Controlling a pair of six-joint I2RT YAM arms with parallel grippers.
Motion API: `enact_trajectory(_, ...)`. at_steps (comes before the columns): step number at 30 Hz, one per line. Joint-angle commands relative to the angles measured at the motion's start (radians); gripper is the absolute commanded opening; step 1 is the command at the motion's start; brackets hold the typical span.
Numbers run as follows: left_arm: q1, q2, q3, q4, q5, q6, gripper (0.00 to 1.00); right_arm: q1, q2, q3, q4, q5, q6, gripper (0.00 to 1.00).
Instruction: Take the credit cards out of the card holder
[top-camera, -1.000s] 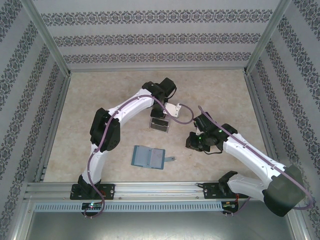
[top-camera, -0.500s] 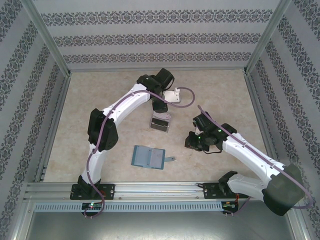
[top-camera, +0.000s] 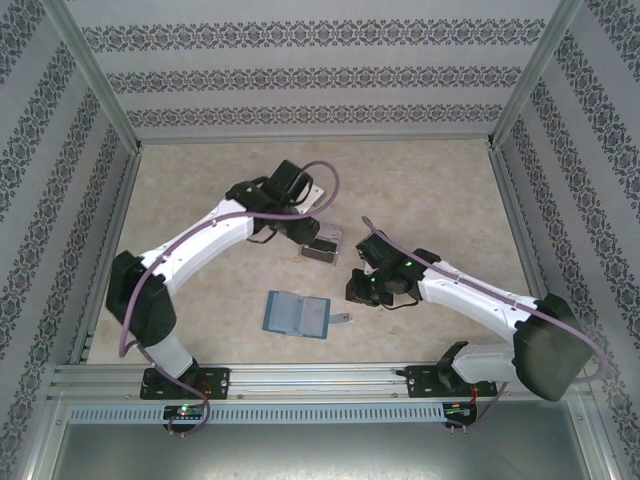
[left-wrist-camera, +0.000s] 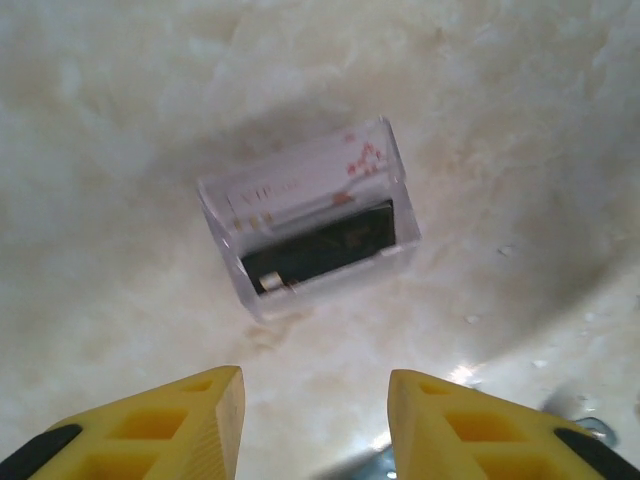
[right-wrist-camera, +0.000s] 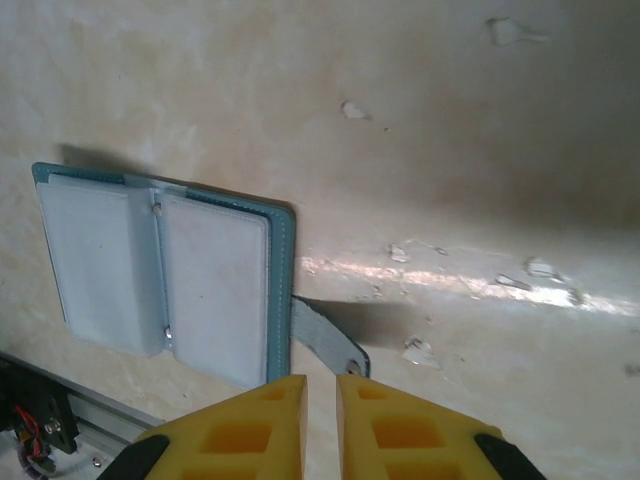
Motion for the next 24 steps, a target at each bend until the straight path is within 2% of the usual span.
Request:
enact_trajectory(1,0.012,-0.087,-0.145,0.185,0.112,-0.313,0.41,0.025,0.042,-0.016,0.081,-0.020,0.040,0.18)
enact_trajectory(7,0.008,-0.214,-0.395,0.316,0.212,-0.567,0.39,0.066,0.131,-0.010,0.161,-0.058,0.060,0.17)
enact_trajectory(11,-0.014,-0.249,-0.507,0.368,0.270,-0.691,0.36,0.087,0.182,0.005,0.178,-0.072,0.066,0.12)
enact_trajectory(24,-0.147,-0.197,-0.654,0.553,0.333,-0.846,0.29,0.107,0.182,-0.081,0.170,-0.034,0.089,0.10)
